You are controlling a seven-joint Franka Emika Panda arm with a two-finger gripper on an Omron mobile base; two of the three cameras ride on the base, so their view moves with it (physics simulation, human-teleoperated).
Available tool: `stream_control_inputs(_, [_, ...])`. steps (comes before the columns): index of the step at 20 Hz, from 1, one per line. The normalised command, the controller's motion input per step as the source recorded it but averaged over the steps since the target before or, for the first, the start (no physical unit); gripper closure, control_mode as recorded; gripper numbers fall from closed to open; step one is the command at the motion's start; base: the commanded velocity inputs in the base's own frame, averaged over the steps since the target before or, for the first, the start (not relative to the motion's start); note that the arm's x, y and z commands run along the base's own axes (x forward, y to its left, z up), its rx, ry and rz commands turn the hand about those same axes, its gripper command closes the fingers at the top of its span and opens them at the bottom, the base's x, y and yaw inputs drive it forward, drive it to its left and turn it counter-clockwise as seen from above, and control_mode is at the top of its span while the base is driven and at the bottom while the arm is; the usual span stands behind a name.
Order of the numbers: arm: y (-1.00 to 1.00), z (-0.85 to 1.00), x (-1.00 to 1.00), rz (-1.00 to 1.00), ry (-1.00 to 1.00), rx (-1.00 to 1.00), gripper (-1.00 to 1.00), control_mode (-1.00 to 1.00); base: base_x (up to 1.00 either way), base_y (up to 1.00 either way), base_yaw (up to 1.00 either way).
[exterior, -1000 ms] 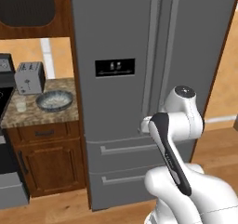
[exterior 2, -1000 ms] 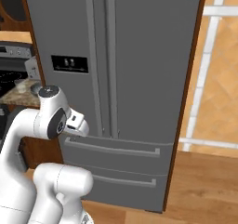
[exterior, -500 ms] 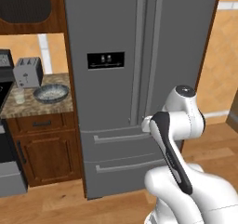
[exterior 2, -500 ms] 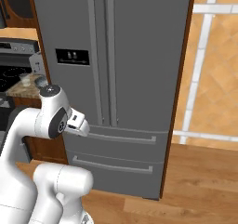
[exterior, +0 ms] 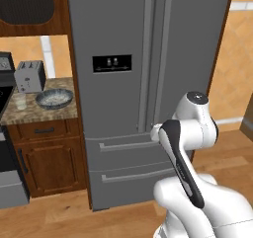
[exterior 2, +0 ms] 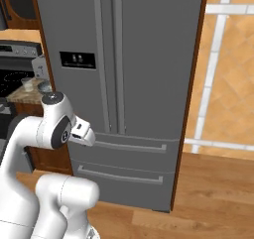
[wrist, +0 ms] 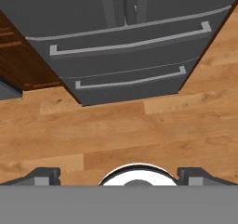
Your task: Grab a lemon wedge from the fridge and one ice cube from the ice bowl, and put them in the glass of lemonade.
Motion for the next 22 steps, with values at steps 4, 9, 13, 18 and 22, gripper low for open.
stream_control_inputs(4, [0.0,0.0,0.0,0.0,0.0,0.0,-1.0,1.0,0.0,0.0,0.0])
stream_control_inputs(9, [-0.01,0.0,0.35,0.0,0.0,0.0,-1.0,-1.0,0.0,0.0,0.0])
stream_control_inputs(13, [-0.06,0.0,0.93,0.0,0.01,-0.01,-1.0,-1.0,0.0,0.0,0.0])
stream_control_inputs(18, [-0.02,0.75,0.35,0.13,-0.08,0.0,-1.0,-1.0,0.0,0.0,0.0])
stream_control_inputs(22, [-0.11,1.0,0.16,0.2,-0.22,-0.04,-1.0,-1.0,0.0,0.0,0.0])
